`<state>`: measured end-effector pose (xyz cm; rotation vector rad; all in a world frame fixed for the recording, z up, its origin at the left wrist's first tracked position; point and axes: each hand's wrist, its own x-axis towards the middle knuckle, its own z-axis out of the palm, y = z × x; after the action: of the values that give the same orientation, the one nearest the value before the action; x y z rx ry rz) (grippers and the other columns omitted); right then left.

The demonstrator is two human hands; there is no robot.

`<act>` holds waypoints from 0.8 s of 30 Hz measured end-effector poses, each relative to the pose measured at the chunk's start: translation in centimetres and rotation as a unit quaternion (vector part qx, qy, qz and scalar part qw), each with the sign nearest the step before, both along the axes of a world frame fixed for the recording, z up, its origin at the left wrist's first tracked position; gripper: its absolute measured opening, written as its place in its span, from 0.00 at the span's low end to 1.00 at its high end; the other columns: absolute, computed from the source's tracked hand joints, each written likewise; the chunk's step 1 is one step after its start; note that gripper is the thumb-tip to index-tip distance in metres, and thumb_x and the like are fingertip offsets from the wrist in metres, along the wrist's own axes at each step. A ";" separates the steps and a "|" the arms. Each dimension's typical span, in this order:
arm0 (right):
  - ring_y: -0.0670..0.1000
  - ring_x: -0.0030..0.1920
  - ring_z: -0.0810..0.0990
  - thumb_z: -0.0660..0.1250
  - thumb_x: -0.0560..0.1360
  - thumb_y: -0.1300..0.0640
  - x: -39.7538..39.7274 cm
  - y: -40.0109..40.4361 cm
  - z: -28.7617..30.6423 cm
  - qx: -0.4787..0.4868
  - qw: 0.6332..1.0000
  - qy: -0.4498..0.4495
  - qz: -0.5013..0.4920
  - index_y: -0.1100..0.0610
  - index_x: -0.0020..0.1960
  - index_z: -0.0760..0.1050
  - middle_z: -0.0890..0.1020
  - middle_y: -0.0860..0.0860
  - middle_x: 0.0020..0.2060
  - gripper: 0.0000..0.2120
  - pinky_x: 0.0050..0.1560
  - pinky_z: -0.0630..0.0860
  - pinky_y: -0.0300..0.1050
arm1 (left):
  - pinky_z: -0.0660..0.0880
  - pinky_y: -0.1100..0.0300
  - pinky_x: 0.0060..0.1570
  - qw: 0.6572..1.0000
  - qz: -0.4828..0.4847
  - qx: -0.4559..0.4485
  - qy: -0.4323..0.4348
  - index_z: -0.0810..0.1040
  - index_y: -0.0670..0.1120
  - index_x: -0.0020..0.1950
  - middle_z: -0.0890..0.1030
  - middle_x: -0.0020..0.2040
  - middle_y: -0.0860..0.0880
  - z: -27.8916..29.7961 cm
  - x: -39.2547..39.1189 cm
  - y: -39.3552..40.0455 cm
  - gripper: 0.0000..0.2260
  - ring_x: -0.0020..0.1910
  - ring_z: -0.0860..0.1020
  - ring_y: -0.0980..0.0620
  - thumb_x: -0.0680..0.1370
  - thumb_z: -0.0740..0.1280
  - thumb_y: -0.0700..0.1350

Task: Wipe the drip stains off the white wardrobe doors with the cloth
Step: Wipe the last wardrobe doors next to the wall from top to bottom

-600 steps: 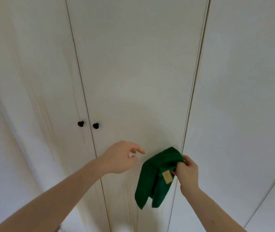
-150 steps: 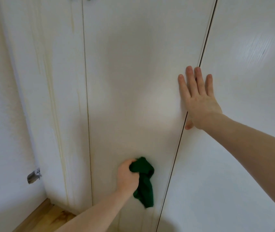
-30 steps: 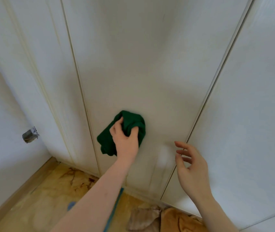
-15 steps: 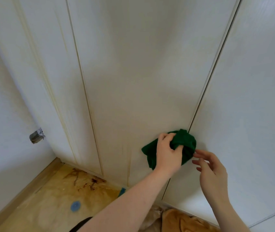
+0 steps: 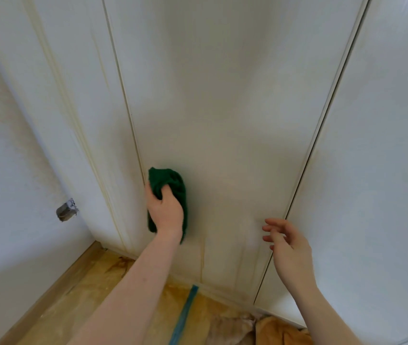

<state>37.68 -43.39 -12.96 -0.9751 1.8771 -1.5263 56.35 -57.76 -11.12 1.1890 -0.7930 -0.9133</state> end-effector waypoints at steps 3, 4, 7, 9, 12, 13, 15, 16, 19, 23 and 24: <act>0.43 0.45 0.84 0.61 0.81 0.64 0.7 -0.8 -0.3 0.006 1.000 -0.001 0.018 0.47 0.53 0.81 0.85 0.44 0.46 0.15 0.44 0.75 0.37 | 0.67 0.47 0.72 0.999 -0.012 -0.001 -0.031 0.64 0.55 0.79 0.72 0.72 0.51 -1.3 1.7 -2.1 0.22 0.70 0.70 0.48 0.84 0.58 0.46; 0.44 0.46 0.84 0.61 0.81 0.65 0.8 -1.0 -0.4 0.011 1.000 0.000 0.022 0.47 0.53 0.81 0.85 0.44 0.46 0.15 0.43 0.74 0.33 | 0.66 0.47 0.73 0.999 -0.025 0.006 -0.046 0.63 0.56 0.80 0.70 0.73 0.51 -1.9 1.9 -2.6 0.23 0.71 0.69 0.49 0.84 0.57 0.46; 0.45 0.48 0.84 0.63 0.80 0.65 0.6 -1.3 -0.5 0.024 0.999 0.003 0.027 0.48 0.52 0.81 0.84 0.45 0.47 0.14 0.41 0.74 0.32 | 0.65 0.43 0.74 0.993 -0.069 0.040 -0.090 0.59 0.60 0.80 0.67 0.76 0.52 -3.7 1.8 -3.1 0.24 0.73 0.67 0.48 0.84 0.58 0.50; 0.48 0.49 0.84 0.63 0.79 0.65 0.3 -1.3 -0.6 0.029 0.999 0.009 0.027 0.48 0.52 0.81 0.85 0.46 0.47 0.14 0.42 0.75 0.36 | 0.64 0.42 0.74 0.990 -0.080 0.053 -0.104 0.59 0.61 0.80 0.65 0.77 0.53 -4.4 1.5 -3.0 0.25 0.73 0.67 0.48 0.83 0.59 0.53; 0.48 0.48 0.85 0.62 0.79 0.66 -0.4 -1.0 -0.7 0.035 0.999 0.019 0.025 0.48 0.52 0.81 0.85 0.45 0.46 0.15 0.43 0.75 0.39 | 0.66 0.41 0.72 0.989 -0.075 0.070 -0.104 0.59 0.57 0.79 0.62 0.77 0.51 -4.4 0.6 -2.5 0.24 0.71 0.68 0.45 0.83 0.59 0.51; 0.46 0.47 0.85 0.62 0.79 0.66 -0.7 -0.8 -0.7 0.037 0.999 0.021 0.024 0.48 0.52 0.81 0.85 0.45 0.46 0.15 0.43 0.75 0.38 | 0.66 0.42 0.71 0.988 -0.075 0.078 -0.108 0.60 0.55 0.79 0.62 0.76 0.50 -4.5 0.1 -2.3 0.23 0.70 0.69 0.44 0.84 0.59 0.51; 0.43 0.44 0.84 0.62 0.80 0.66 -1.2 -0.3 -0.5 0.039 0.999 0.022 0.022 0.48 0.52 0.81 0.85 0.45 0.46 0.15 0.42 0.74 0.35 | 0.66 0.45 0.69 0.985 -0.079 0.098 -0.118 0.60 0.53 0.77 0.62 0.74 0.49 -4.9 -1.1 -1.4 0.22 0.67 0.69 0.42 0.83 0.60 0.50; 0.41 0.43 0.84 0.61 0.80 0.66 -1.6 0.0 -0.5 0.041 0.999 0.022 0.020 0.48 0.52 0.81 0.85 0.45 0.46 0.15 0.42 0.74 0.34 | 0.66 0.44 0.68 0.985 -0.080 0.107 -0.113 0.61 0.52 0.76 0.62 0.73 0.48 -5.2 -1.8 -0.9 0.22 0.66 0.69 0.42 0.83 0.61 0.49; 0.43 0.45 0.85 0.62 0.80 0.66 -2.7 0.8 -0.5 0.045 0.999 0.019 0.010 0.48 0.53 0.81 0.85 0.44 0.46 0.16 0.44 0.75 0.38 | 0.69 0.38 0.67 0.981 -0.091 0.137 -0.107 0.65 0.50 0.71 0.65 0.67 0.48 -6.2 -4.0 0.1 0.19 0.62 0.71 0.42 0.82 0.63 0.51; 0.44 0.45 0.85 0.61 0.80 0.67 -4.3 1.6 -0.7 0.048 0.999 0.010 -0.008 0.48 0.52 0.82 0.85 0.45 0.46 0.16 0.49 0.79 0.44 | 0.70 0.39 0.66 0.973 -0.118 0.161 -0.117 0.67 0.46 0.65 0.69 0.63 0.44 -7.4 -7.5 1.8 0.17 0.61 0.72 0.42 0.81 0.66 0.51; 0.44 0.44 0.85 0.61 0.79 0.67 -4.6 1.8 -0.7 0.048 0.999 0.009 -0.012 0.48 0.52 0.82 0.85 0.45 0.46 0.17 0.50 0.79 0.44 | 0.69 0.40 0.66 0.972 -0.126 0.160 -0.120 0.67 0.46 0.64 0.70 0.63 0.43 -7.4 -8.5 2.4 0.16 0.61 0.72 0.42 0.81 0.66 0.50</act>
<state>33.08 -41.60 -13.70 -0.9288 1.9618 -1.4303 47.88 -55.40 -18.53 1.5242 -1.0357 -1.1518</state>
